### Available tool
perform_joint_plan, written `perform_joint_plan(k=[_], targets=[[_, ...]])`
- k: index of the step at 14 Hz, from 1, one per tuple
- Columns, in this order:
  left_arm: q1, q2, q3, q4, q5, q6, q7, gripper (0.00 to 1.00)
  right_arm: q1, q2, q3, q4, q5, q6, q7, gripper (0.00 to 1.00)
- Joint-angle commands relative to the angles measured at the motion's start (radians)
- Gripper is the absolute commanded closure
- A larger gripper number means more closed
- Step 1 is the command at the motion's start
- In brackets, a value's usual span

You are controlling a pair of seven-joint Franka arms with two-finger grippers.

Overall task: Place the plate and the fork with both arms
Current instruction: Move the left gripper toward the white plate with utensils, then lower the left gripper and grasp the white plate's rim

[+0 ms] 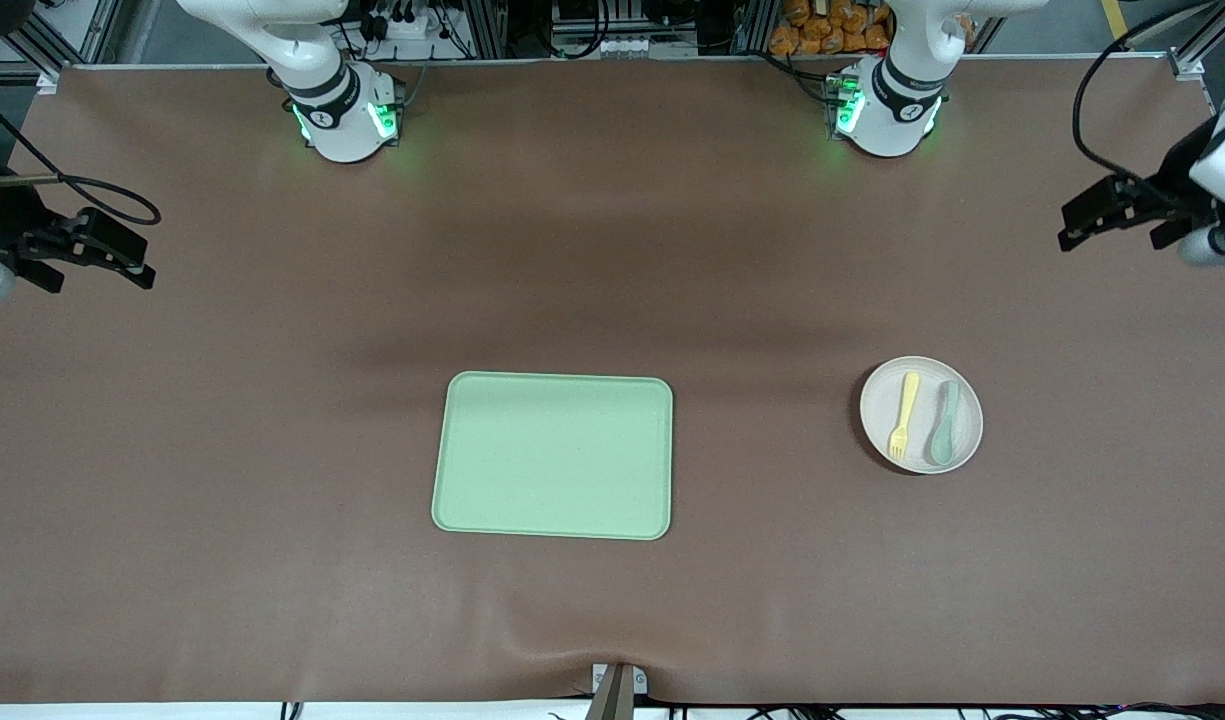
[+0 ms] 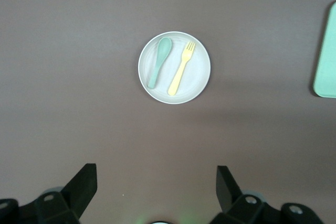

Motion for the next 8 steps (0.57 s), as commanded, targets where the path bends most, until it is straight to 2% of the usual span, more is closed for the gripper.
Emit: perform_joint_plan(k=[1, 3, 5, 8], targets=[[0.041, 0.017, -0.001, -0.118, -0.012, 0.147, 0.020, 0.00, -0.013, 0.002, 0.008, 0.010, 0.006, -0.011, 0.004, 0.00], [0.053, 0.025, -0.001, -0.225, -0.012, 0.293, 0.026, 0.00, -0.014, 0.002, 0.008, 0.010, 0.006, -0.011, 0.004, 0.00], [0.079, 0.062, -0.002, -0.294, -0.024, 0.411, 0.030, 0.00, -0.014, 0.002, 0.008, 0.010, 0.008, -0.011, 0.004, 0.00], [0.095, 0.146, -0.002, -0.341, -0.024, 0.543, 0.058, 0.00, -0.014, 0.002, 0.008, 0.010, 0.008, -0.011, 0.004, 0.00]])
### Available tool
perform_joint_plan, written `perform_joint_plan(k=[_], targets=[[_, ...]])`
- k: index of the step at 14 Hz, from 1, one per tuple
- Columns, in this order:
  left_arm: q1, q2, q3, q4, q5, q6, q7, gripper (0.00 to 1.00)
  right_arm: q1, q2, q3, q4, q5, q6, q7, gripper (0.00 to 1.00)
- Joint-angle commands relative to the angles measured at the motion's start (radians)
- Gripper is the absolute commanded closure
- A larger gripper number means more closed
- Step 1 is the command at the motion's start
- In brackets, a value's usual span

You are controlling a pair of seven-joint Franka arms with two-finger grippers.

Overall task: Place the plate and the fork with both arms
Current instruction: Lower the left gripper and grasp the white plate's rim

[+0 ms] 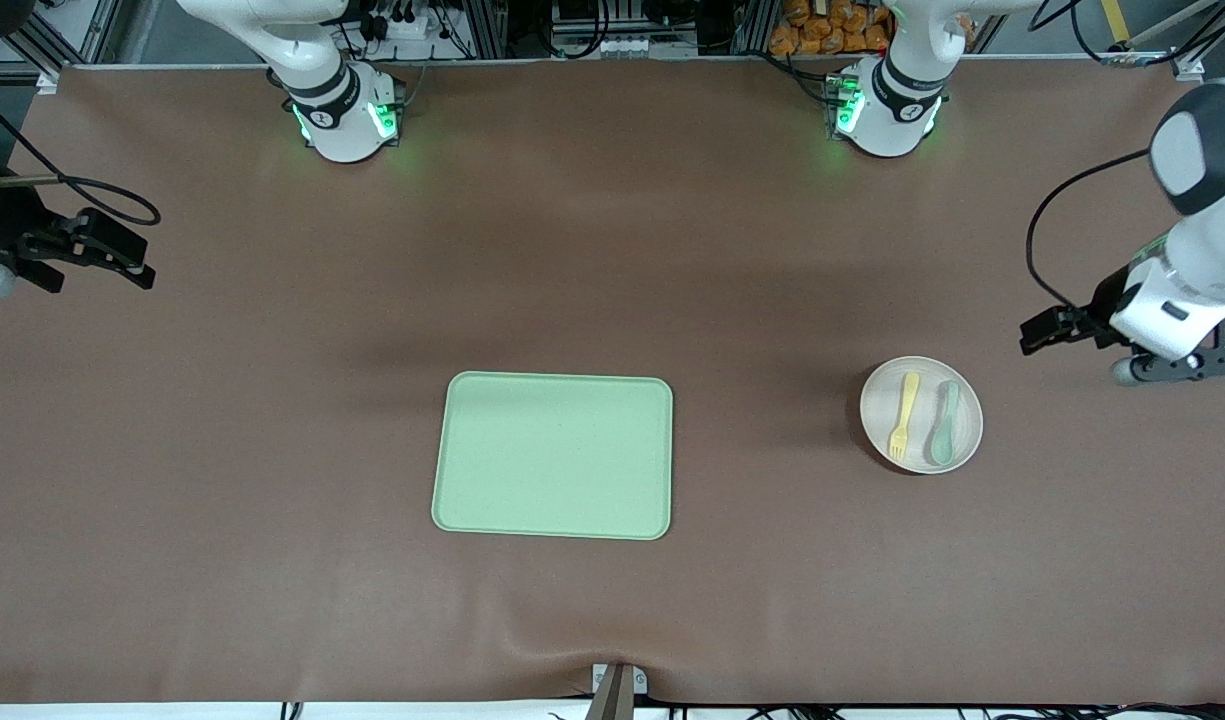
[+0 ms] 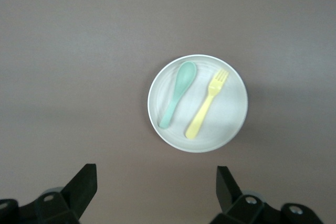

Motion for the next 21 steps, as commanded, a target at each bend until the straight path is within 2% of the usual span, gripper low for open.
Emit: perform_joint_plan(k=[1, 6, 11, 15, 16, 18, 21], targets=[[0.042, 0.076, -0.005, -0.019, -0.028, 0.094, 0.062, 0.00, -0.014, 0.001, 0.007, 0.010, 0.008, -0.010, 0.004, 0.00], [0.086, 0.231, -0.007, -0.011, -0.098, 0.215, 0.175, 0.00, -0.014, 0.001, 0.007, 0.010, 0.008, -0.010, 0.004, 0.00], [0.150, 0.323, -0.007, 0.021, -0.216, 0.252, 0.369, 0.00, -0.014, 0.001, 0.007, 0.010, 0.008, -0.010, 0.004, 0.00], [0.191, 0.403, -0.010, 0.061, -0.340, 0.250, 0.476, 0.10, -0.014, 0.001, 0.007, 0.010, 0.008, -0.010, 0.004, 0.00], [0.191, 0.417, -0.010, 0.072, -0.366, 0.250, 0.499, 0.17, -0.014, 0.001, 0.007, 0.010, 0.008, -0.010, 0.004, 0.00], [0.191, 0.443, -0.010, 0.078, -0.374, 0.250, 0.539, 0.33, -0.014, 0.001, 0.007, 0.010, 0.008, -0.011, 0.004, 0.00], [0.191, 0.457, -0.011, 0.082, -0.374, 0.250, 0.542, 0.40, -0.014, 0.001, 0.007, 0.010, 0.008, -0.011, 0.004, 0.00]])
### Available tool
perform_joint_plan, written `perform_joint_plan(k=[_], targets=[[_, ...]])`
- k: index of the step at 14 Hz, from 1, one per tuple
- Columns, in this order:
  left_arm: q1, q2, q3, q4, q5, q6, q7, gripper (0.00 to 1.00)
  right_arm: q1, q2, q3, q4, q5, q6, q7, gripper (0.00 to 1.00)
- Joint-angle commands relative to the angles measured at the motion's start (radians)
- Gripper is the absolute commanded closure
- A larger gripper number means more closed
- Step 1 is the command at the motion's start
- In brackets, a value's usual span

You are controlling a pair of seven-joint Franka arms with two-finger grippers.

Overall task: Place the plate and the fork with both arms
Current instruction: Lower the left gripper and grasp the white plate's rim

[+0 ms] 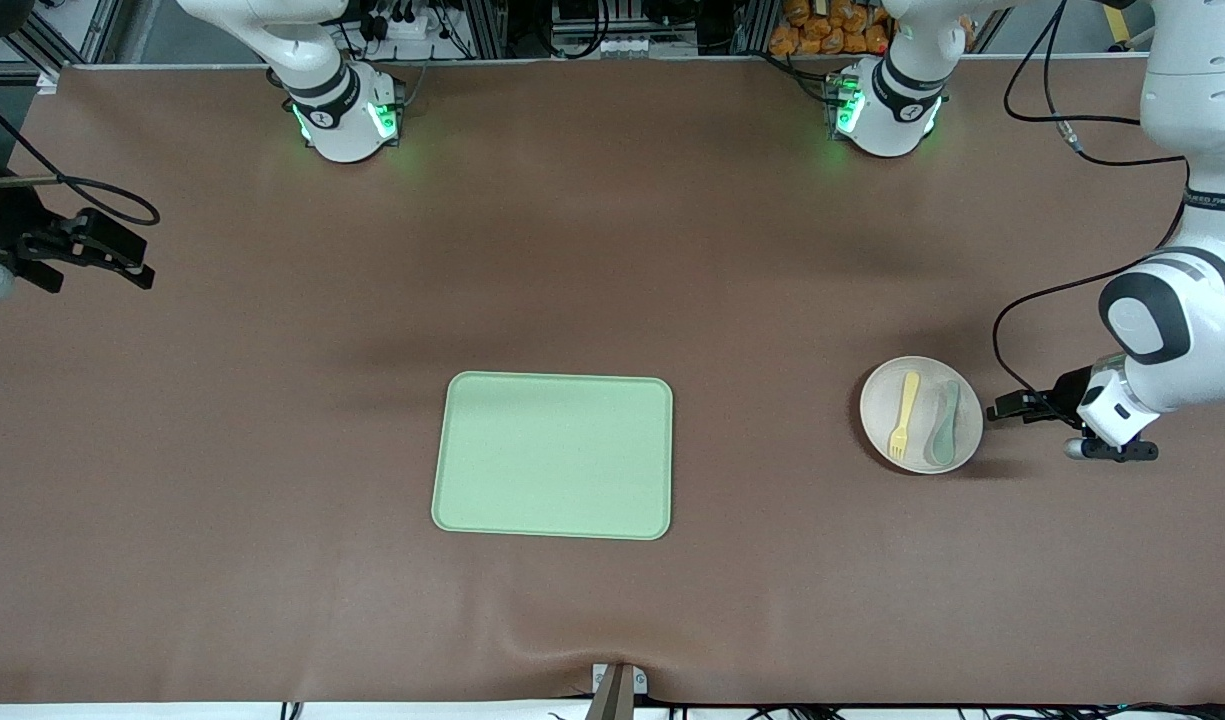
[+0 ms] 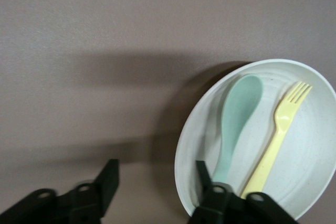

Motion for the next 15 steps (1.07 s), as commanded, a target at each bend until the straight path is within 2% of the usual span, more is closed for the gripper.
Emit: perform_joint_plan(k=[1, 3, 6, 11, 15], targets=[[0.004, 0.025, -0.004, 0.029, -0.022, -0.001, 0.027, 0.41, -0.014, 0.001, 0.009, 0.010, 0.008, -0.011, 0.004, 0.00], [0.004, 0.043, -0.004, 0.040, -0.031, -0.001, 0.046, 0.45, -0.014, 0.003, 0.009, 0.010, 0.008, -0.011, 0.004, 0.00], [0.003, 0.054, -0.004, 0.041, -0.106, -0.003, 0.088, 0.47, -0.014, 0.001, 0.009, 0.010, 0.008, -0.011, 0.004, 0.00], [-0.003, 0.074, -0.007, 0.041, -0.109, -0.003, 0.090, 0.51, -0.014, 0.001, 0.009, 0.010, 0.008, -0.011, 0.004, 0.00], [-0.003, 0.079, -0.022, 0.041, -0.111, -0.003, 0.090, 0.59, -0.014, 0.001, 0.009, 0.010, 0.008, -0.012, 0.004, 0.00]])
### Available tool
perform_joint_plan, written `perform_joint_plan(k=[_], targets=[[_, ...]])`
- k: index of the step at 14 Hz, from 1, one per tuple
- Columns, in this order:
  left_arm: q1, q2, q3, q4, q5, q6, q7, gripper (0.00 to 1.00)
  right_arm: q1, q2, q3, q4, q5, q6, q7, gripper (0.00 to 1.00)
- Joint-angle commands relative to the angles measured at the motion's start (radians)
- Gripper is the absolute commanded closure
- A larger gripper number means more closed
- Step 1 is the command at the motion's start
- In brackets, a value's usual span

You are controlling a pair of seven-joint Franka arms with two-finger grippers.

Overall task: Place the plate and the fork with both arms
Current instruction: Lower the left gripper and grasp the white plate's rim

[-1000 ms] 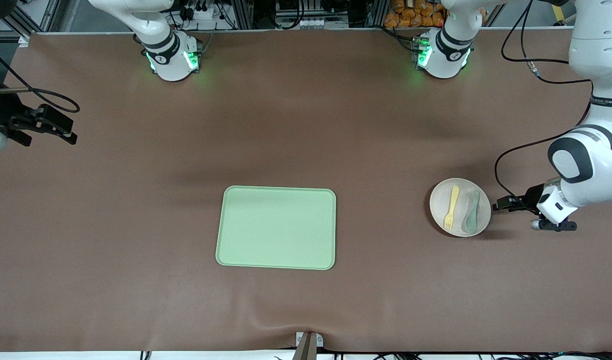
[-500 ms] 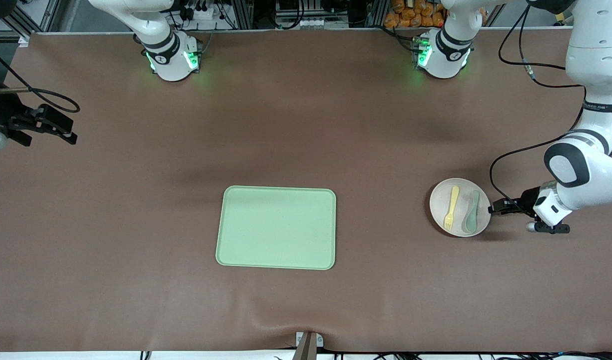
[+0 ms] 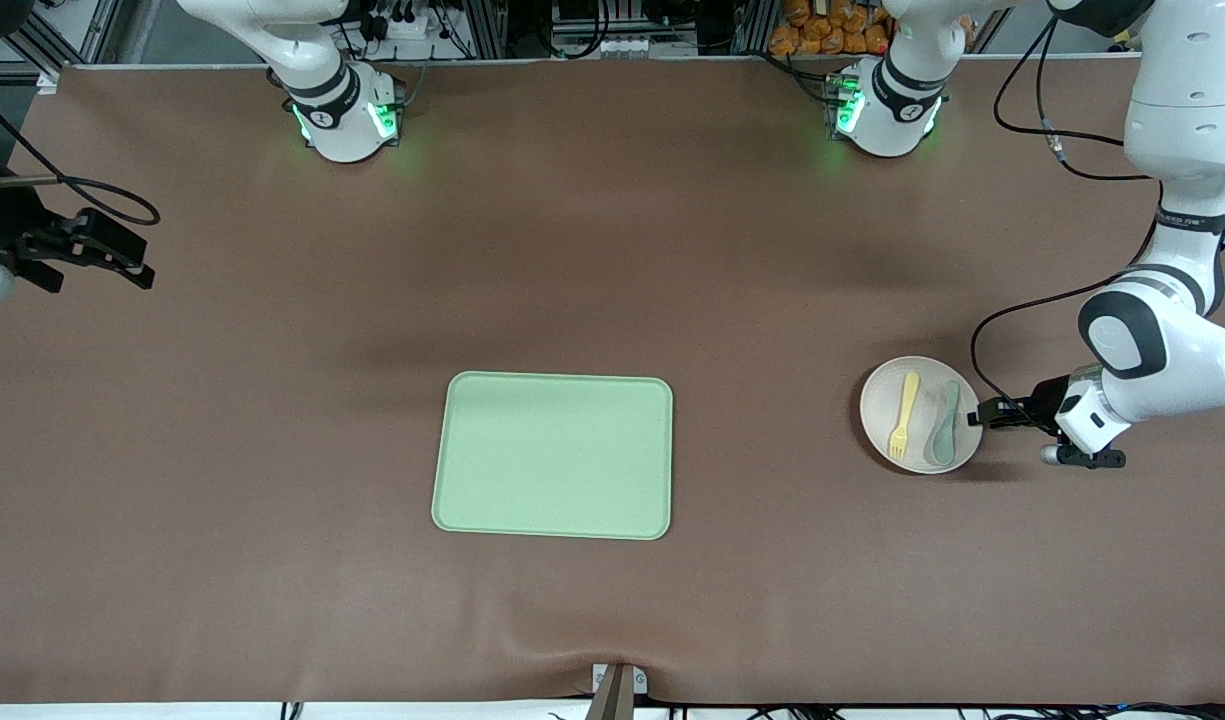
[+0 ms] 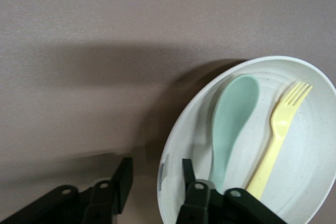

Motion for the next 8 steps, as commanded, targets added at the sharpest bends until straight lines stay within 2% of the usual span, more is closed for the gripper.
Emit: perform_joint_plan(k=[1, 4, 7, 8], targets=[[0.002, 0.015, -0.011, 0.020, -0.025, -0.003, 0.021, 0.62, -0.014, 0.003, 0.009, 0.010, 0.008, -0.011, 0.004, 0.00], [0.002, 0.023, -0.011, 0.020, -0.023, -0.003, 0.021, 0.69, -0.014, 0.001, 0.009, 0.010, 0.008, -0.011, 0.004, 0.00], [0.002, 0.026, -0.011, 0.020, -0.023, -0.003, 0.021, 0.95, -0.014, 0.003, 0.009, 0.010, 0.008, -0.011, 0.004, 0.00], [0.002, 0.028, -0.013, 0.022, -0.023, -0.003, 0.023, 1.00, -0.014, 0.003, 0.009, 0.010, 0.008, -0.011, 0.004, 0.00]])
